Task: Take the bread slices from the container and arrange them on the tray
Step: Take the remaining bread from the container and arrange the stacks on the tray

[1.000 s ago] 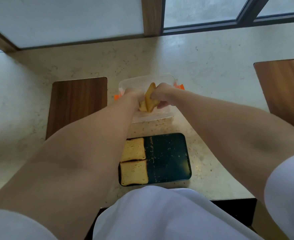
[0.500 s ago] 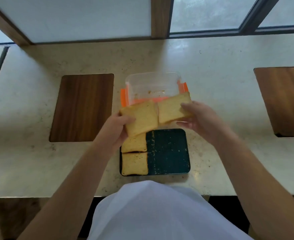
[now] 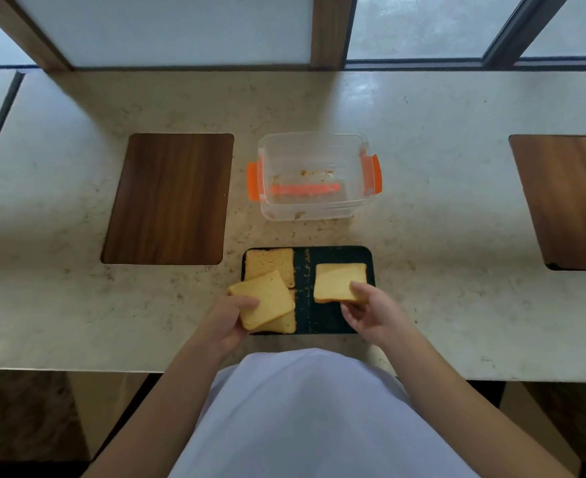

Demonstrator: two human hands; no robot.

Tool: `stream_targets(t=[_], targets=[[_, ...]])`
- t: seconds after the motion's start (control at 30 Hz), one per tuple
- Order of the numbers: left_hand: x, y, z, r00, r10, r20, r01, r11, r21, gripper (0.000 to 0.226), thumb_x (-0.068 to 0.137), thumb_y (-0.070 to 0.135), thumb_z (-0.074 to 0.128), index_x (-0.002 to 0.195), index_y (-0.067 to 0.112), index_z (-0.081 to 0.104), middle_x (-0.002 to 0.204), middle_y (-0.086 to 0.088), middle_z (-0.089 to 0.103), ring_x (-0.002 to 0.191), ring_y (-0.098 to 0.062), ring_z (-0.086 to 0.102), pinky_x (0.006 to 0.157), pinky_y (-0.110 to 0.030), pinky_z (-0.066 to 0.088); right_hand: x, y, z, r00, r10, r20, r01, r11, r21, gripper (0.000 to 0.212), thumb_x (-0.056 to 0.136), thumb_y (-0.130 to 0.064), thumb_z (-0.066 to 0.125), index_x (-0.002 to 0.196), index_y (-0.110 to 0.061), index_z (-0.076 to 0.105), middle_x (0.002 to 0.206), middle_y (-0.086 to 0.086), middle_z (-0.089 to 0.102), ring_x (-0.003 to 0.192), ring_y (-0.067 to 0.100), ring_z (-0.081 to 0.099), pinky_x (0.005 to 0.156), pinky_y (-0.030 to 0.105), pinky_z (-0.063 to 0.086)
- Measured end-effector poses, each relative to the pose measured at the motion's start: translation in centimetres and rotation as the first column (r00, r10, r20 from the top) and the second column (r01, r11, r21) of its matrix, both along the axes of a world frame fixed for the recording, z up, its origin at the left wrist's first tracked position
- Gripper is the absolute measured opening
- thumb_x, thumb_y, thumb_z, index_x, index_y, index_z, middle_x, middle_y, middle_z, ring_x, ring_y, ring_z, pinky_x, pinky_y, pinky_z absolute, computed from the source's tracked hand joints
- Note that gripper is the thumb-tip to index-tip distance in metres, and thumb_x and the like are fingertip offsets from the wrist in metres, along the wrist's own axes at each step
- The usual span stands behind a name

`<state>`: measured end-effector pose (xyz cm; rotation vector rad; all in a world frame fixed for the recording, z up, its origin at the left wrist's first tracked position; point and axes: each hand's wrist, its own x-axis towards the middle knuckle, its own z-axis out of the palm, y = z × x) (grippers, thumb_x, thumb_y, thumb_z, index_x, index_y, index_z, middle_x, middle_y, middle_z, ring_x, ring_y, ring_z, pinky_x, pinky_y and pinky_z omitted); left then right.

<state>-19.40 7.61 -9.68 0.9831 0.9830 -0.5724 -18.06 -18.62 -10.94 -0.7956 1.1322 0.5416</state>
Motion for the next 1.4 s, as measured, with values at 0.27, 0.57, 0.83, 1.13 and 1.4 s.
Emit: stream_targets(t=[0.27,0.57,0.83,1.13,1.4], targets=[[0.4,-1.0,0.1,0.991,-0.123,0.044,0.121,0.991,0.054,0.039,0.088,-0.003,0.064,0.124,0.011,0.056,0.124,-0.015,0.063,0.112,-0.035,0.062,0.071,-0.043,0.059,2.1,0.4,0.5,0.95,-0.31,-0.035,0.311,0.948,0.066,0.037,0.097,-0.005,0.06,0.131,0.003,0.049,0.128,0.026,0.058,0.119,0.036,0.059,0.108,0.048,0.046],[0.6,-1.5,-0.7,0.984,-0.172,0.034,0.171,0.984,0.044,0.042,0.086,-0.003,0.068,0.123,0.013,0.057,0.128,-0.015,0.064,0.115,-0.036,0.062,0.087,-0.049,0.059,0.6,-0.2,0.7,0.969,-0.217,-0.117,0.23,0.967,0.106,0.066,0.093,-0.009,0.061,0.148,0.007,0.028,0.144,0.032,0.043,0.133,0.042,0.047,0.113,0.048,0.04],[0.6,-1.8,-0.7,0.981,-0.195,0.015,0.194,0.979,0.059,0.047,0.089,-0.003,0.066,0.132,0.009,0.053,0.128,-0.016,0.062,0.116,-0.036,0.061,0.092,-0.052,0.057,0.9,2.0,0.7,0.989,-0.084,-0.119,0.112,0.96,0.257,0.062,0.092,-0.009,0.061,0.144,0.011,0.031,0.136,0.037,0.048,0.124,0.047,0.053,0.107,0.05,0.046],[1.4,-2.0,-0.4,0.983,-0.186,-0.003,0.185,0.978,0.098,0.044,0.091,-0.001,0.063,0.133,0.009,0.051,0.127,-0.016,0.062,0.114,-0.035,0.062,0.082,-0.047,0.059,2.7,1.6,0.6,0.995,-0.055,-0.085,0.065,0.991,0.12,0.065,0.092,-0.009,0.061,0.147,0.005,0.03,0.14,0.031,0.047,0.123,0.043,0.055,0.102,0.053,0.05],[1.5,-2.4,-0.4,0.976,-0.216,0.004,0.214,0.971,0.104,0.045,0.093,0.004,0.062,0.136,0.009,0.05,0.128,-0.015,0.062,0.114,-0.034,0.062,0.085,-0.048,0.059,2.7,0.9,0.3,0.997,0.058,-0.048,-0.06,0.997,-0.043,0.065,0.091,-0.012,0.062,0.147,-0.001,0.031,0.121,0.026,0.052,0.115,0.04,0.058,0.083,0.051,0.058]])
